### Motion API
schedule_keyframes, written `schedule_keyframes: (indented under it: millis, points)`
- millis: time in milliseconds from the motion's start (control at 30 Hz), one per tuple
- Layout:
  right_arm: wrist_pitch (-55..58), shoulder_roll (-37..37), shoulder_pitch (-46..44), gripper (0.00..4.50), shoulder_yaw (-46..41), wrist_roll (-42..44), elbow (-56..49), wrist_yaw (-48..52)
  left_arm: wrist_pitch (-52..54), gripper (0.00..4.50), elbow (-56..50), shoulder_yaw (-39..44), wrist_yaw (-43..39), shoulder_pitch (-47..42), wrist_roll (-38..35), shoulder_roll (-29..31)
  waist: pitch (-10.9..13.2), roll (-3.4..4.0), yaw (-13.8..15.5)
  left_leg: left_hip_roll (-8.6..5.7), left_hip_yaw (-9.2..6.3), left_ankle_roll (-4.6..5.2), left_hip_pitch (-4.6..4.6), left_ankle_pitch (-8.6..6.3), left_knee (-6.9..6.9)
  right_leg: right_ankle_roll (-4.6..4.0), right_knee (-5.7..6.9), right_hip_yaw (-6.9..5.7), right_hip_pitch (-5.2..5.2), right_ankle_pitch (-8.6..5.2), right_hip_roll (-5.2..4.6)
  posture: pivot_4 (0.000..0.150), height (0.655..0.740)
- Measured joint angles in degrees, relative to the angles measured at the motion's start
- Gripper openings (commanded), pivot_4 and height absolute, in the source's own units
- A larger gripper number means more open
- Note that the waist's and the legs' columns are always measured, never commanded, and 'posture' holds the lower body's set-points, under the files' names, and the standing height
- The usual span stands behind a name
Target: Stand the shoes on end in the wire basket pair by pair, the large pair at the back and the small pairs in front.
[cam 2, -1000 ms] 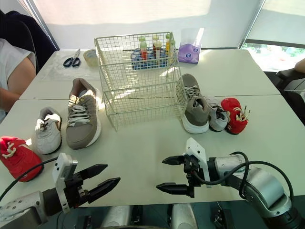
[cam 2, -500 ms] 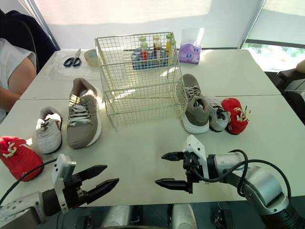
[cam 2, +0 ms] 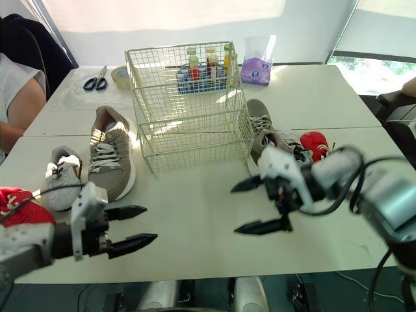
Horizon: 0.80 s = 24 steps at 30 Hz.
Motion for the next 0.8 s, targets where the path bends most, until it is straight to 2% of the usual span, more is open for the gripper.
schedule_keyframes:
  millis: [100,267,333,467,567,633,767,800]
  points:
    - [-3.13,2.97,-11.93,4.50,2.95,-5.66,7.94,1.17,2.22,4.39,2.25,4.47,-1.42,-8.33,-6.67,5.56,0.07,0.01,-0.05,-0.02,0.01,-0.01,-0.02,0.00,-0.01,0.00,-0.04,0.00,0.00,0.00,0.00,0.150,0.7400]
    - [-20.16,10.60,-23.28,4.50,17.70,-25.15,26.55,7.63,3.65,4.39,3.81,4.05,-2.46,-21.44,-10.26,13.16,0.13,0.02,-0.36,-0.16,0.25,0.01,-0.14,0.03,0.00,0.10,-0.08,0.13,-0.01,0.03,0.05,0.150,0.7400]
    - [-26.32,13.63,-26.44,4.50,21.77,-31.32,34.71,9.84,4.06,4.39,3.79,3.95,-2.40,-23.87,-12.03,14.38,0.15,0.01,-0.48,-0.16,0.28,-0.30,-0.15,0.21,0.02,0.28,-0.07,0.14,-0.01,0.09,0.05,0.150,0.7400]
    - [-35.92,18.60,-28.92,4.50,26.09,-40.39,47.47,12.98,5.96,4.39,1.99,4.10,-0.36,-23.69,-15.00,14.39,0.18,0.01,-0.52,-0.14,0.26,-0.33,-0.15,0.23,-0.01,0.36,-0.04,0.12,-0.02,0.08,0.06,0.150,0.7400]
    - [-39.89,21.98,-29.20,3.59,27.78,-44.95,53.65,13.46,6.73,4.50,-0.35,4.62,2.53,-20.05,-16.18,12.54,0.22,0.05,-0.85,-0.14,0.25,-0.40,-0.14,0.26,0.00,0.37,0.03,0.12,-0.02,0.09,0.06,0.150,0.7400]
    - [-41.59,24.02,-30.16,2.64,27.97,-47.26,56.68,13.16,7.34,4.50,-1.50,5.31,4.35,-16.21,-16.29,10.19,0.24,0.06,-1.34,-0.14,0.24,-0.48,-0.12,0.31,0.01,0.37,0.13,0.13,-0.04,0.09,0.05,0.150,0.7400]
    - [-43.42,25.24,-31.97,0.45,27.60,-50.39,59.58,13.16,7.60,4.50,-1.80,8.03,5.62,-10.55,-15.73,7.28,0.26,0.02,-1.37,-0.13,0.17,-0.66,0.00,0.41,0.03,0.36,0.44,0.10,-0.05,0.08,0.06,0.150,0.7400]
    - [-43.62,25.58,-31.98,0.05,27.53,-50.82,59.62,13.36,7.57,4.50,-1.91,8.71,5.56,-9.31,-15.12,6.71,0.26,0.02,-1.38,-0.12,0.16,-0.69,0.03,0.43,0.03,0.36,0.47,0.10,-0.04,0.08,0.07,0.150,0.7400]
